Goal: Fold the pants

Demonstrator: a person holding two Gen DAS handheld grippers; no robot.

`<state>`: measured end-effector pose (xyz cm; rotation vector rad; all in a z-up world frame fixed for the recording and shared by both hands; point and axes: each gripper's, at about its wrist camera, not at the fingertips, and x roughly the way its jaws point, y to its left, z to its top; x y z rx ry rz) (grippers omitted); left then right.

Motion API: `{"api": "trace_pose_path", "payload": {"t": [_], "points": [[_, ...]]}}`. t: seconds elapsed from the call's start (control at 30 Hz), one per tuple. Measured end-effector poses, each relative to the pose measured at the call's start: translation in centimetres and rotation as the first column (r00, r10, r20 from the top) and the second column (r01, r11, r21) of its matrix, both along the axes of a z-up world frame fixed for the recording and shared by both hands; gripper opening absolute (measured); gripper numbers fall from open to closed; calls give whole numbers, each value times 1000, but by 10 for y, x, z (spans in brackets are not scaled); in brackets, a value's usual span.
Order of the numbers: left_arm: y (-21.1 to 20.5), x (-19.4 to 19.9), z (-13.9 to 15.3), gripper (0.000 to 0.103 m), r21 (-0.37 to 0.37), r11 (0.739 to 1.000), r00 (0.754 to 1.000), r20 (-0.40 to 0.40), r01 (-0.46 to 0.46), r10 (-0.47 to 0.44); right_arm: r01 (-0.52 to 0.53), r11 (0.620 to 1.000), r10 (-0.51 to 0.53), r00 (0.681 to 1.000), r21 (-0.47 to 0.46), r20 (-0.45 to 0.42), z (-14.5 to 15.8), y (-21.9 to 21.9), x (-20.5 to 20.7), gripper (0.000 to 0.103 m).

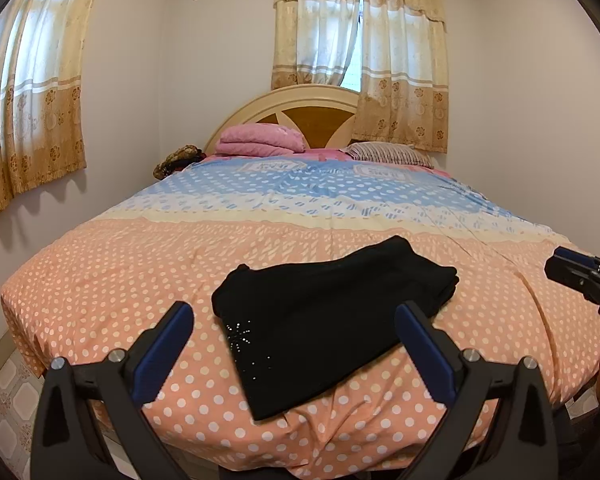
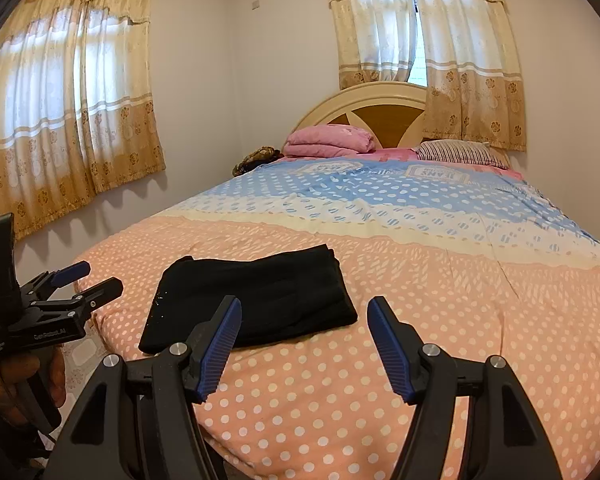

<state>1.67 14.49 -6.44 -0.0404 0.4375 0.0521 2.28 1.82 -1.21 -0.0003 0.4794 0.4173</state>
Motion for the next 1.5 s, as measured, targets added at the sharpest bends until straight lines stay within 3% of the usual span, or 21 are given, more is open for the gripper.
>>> {"api": "trace_pose_path", "payload": {"t": [1.5], "points": [[-4,-2,-1,103,36,999,1000,1,-26,26,-30,999,30,1000,35,7,-2,4,-12,67]]}}
